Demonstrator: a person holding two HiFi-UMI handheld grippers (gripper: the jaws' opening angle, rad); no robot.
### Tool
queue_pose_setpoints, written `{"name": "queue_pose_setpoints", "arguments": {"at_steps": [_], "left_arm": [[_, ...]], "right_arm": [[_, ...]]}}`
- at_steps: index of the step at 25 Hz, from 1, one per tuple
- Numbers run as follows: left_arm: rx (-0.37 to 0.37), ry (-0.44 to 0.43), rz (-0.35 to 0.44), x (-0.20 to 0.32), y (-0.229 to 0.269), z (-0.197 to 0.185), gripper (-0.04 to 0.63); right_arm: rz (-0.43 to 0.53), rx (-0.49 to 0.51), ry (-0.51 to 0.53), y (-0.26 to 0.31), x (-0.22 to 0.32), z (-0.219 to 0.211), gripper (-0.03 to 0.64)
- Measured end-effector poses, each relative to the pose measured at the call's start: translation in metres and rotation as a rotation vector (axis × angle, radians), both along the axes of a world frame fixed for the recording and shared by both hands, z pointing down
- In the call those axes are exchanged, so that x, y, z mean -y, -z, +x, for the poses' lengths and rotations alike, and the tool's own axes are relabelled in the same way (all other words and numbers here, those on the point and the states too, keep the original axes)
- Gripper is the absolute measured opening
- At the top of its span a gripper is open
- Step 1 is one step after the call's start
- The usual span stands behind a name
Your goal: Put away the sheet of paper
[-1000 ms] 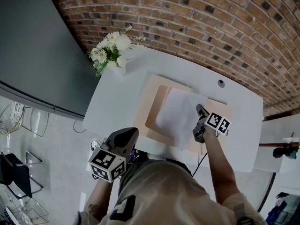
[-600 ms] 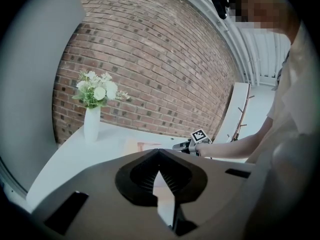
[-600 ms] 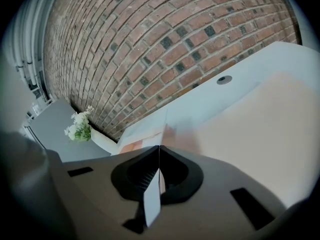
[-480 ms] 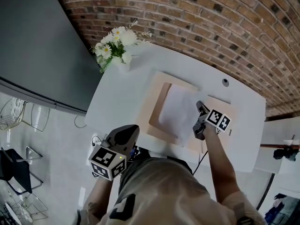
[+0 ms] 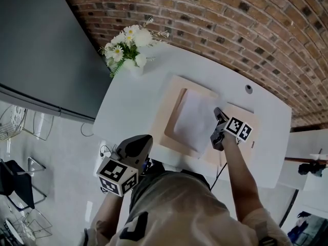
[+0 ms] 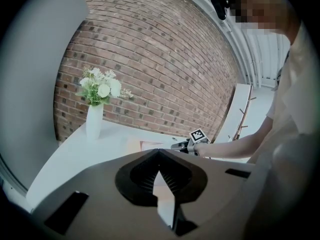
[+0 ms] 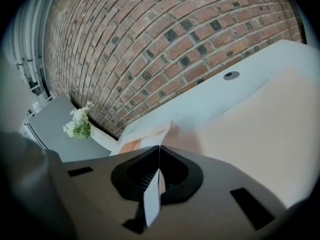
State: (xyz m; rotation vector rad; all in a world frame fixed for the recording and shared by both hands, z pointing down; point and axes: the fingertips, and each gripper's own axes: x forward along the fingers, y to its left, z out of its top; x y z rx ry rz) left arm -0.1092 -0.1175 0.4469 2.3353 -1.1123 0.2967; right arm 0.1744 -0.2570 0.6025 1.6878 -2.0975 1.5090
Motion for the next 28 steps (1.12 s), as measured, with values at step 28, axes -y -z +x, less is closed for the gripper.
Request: {"name": "queue_pose_setpoints", "arguments": {"at_steps": [28], "left_arm": [[0.021,-0.005,-0.036,-0.001,-0.007,-0.01,0.014]], "right_arm": [[-0.007,0.052,0.063,-0.017,0.016,-0.034,0.023]]}}
